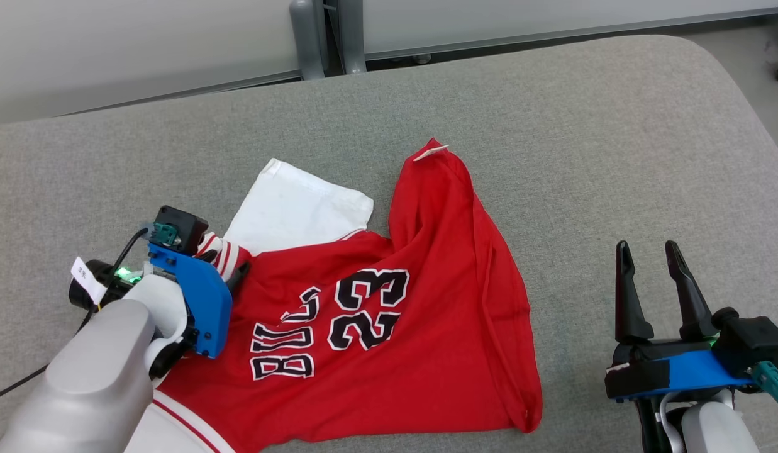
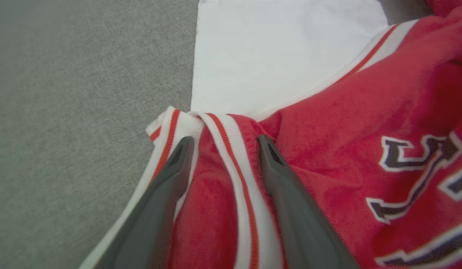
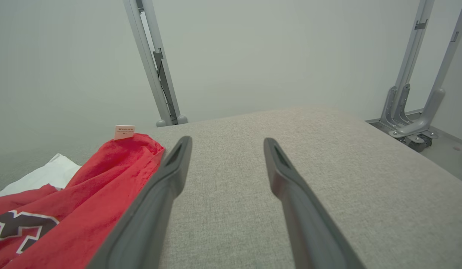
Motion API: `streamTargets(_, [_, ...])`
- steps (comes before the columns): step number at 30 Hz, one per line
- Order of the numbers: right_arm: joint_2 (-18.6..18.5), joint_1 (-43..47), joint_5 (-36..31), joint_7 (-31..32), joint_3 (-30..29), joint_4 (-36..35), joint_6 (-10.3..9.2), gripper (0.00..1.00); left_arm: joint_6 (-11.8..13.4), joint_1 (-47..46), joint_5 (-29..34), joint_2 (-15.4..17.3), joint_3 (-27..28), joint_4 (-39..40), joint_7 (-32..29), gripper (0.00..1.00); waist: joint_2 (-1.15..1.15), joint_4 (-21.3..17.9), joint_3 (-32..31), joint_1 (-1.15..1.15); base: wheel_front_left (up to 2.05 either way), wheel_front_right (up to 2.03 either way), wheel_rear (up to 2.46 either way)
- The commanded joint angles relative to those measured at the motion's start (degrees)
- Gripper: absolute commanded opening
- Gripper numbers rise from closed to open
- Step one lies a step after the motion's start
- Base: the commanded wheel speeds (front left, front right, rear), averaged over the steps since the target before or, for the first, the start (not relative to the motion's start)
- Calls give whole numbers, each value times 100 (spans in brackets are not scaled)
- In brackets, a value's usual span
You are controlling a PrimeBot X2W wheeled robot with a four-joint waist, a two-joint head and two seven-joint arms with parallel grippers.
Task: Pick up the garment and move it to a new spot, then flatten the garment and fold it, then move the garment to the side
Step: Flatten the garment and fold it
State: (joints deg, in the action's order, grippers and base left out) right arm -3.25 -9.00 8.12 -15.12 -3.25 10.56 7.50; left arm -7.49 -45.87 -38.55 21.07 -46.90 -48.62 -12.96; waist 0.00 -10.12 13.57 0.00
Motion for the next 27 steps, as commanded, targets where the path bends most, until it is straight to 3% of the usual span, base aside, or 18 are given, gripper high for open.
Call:
streamTargets(1, [27,-99,8,-4,12,-10,-2,100,8,15,-19,38,-80,-93,62,0,0,3,21,0,0,0,0])
streamTargets(6, [29,-162,26,-3,26,-17,-2,100,15,-331,46,1,31,-369,847,0,0,-16,99,0,0,0,0])
streamTargets(13, [32,-264,32,-3,15,-29,-2,100,312,-823,278,-97,173,-823,2201,0,0,-90,240,0,0,0,0])
streamTargets(17, [34,-307,34,-4,5,-7,-2,100,436,-949,391,-174,182,-1100,2628,0,0,-124,295,0,0,0,0])
streamTargets(18, [33,-309,34,-3,6,2,-2,100,419,-923,389,-200,170,-1183,2667,36,0,-131,302,0,0,0,0])
streamTargets(19, [34,-316,33,-3,11,7,-2,100,401,-910,403,-211,166,-1251,2700,100,0,-136,309,0,0,0,0])
streamTargets(23, [37,-298,30,-3,-6,25,-2,100,419,-845,418,-257,271,-1304,2804,100,0,-123,283,0,0,0,0])
streamTargets(27, [35,-184,12,-3,-85,20,-2,100,774,-486,568,-97,843,-343,2814,100,0,-30,177,0,0,0,0])
